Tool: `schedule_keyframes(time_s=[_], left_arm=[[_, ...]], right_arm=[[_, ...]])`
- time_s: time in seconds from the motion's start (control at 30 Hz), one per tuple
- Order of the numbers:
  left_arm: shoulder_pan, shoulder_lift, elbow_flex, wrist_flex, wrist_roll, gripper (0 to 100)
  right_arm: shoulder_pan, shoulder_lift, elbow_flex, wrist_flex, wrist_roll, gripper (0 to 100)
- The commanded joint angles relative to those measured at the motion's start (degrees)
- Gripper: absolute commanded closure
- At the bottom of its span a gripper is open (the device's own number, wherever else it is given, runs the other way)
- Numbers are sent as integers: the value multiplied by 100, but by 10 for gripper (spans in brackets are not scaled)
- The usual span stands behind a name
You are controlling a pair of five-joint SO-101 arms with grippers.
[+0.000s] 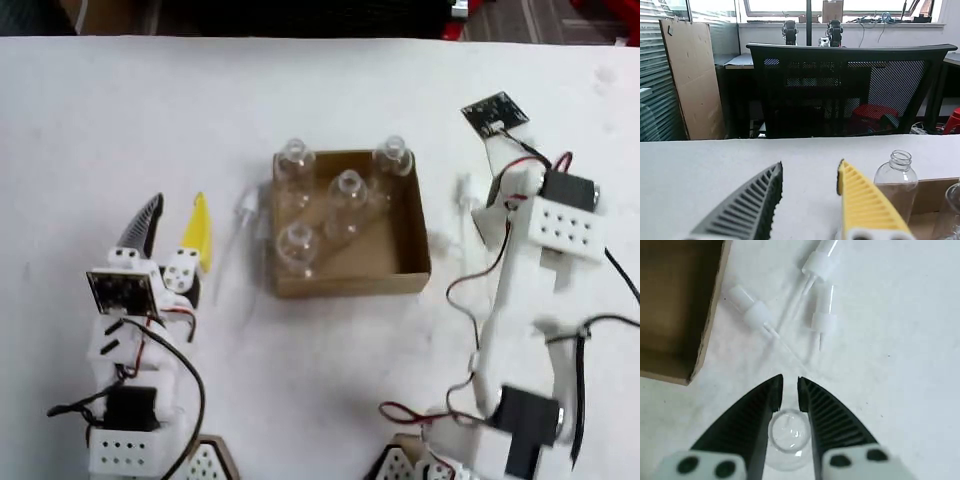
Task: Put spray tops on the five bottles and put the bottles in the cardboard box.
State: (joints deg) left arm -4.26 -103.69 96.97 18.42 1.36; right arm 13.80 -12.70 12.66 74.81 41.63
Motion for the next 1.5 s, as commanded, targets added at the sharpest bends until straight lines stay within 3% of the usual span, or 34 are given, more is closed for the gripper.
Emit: schedule_keyframes(time_s=[0.0, 0.3, 0.53, 0.87, 1.23, 1.47], left_arm=[[66, -101, 0, 9, -70, 834], [66, -101, 0, 18, -70, 834], [57, -101, 0, 18, -70, 834], [57, -101, 0, 18, -70, 834], [57, -101, 0, 9, -70, 834], [57, -101, 0, 9, -70, 834]], right_arm=[[13, -620, 149, 22, 44, 983], [-40, -1288, 791, -444, -9, 982], [-857, -2765, 1354, -760, -914, 982], [-1965, -5138, 2813, -2369, -2233, 982], [-2642, -5604, 5029, -4303, -2312, 982], [-2738, -5780, 5380, -4822, -2321, 982]])
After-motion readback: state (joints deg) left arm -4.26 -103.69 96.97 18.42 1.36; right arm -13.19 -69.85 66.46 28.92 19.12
